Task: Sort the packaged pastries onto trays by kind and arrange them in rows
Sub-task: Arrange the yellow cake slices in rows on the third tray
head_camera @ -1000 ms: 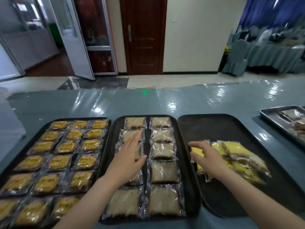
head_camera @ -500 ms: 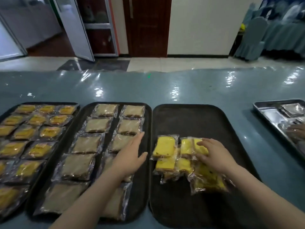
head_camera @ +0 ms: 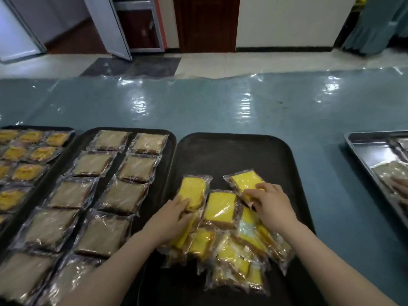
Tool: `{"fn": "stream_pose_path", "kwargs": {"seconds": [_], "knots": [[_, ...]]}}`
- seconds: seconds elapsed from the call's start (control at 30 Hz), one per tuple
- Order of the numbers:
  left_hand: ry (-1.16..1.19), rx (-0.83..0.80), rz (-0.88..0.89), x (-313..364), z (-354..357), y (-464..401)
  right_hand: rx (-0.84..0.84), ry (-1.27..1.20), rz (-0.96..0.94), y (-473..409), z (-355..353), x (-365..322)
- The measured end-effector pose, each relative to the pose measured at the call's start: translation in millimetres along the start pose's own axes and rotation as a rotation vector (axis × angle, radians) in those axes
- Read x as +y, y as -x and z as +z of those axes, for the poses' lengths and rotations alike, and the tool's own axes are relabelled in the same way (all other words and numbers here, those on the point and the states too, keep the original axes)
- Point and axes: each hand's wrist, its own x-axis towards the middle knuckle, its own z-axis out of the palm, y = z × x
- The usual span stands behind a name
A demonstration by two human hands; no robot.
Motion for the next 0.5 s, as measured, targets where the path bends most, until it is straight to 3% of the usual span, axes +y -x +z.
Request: {"fn": "stream_pose_path", "kwargs": {"seconds": [0.2,0.37,0.5], "knots": [[-0.048,-0.009,-0.051,11,4,-57,-0.009,0.022,0.068,-60,10,16],[-0.090,0.063,-0.141,32,-7,-111,0.005,0.020,-0.001,-99,18,22],[0.139,0.141,-0.167,56,-20,-149,0.136,0.017,0.056,-125,14,35]]}}
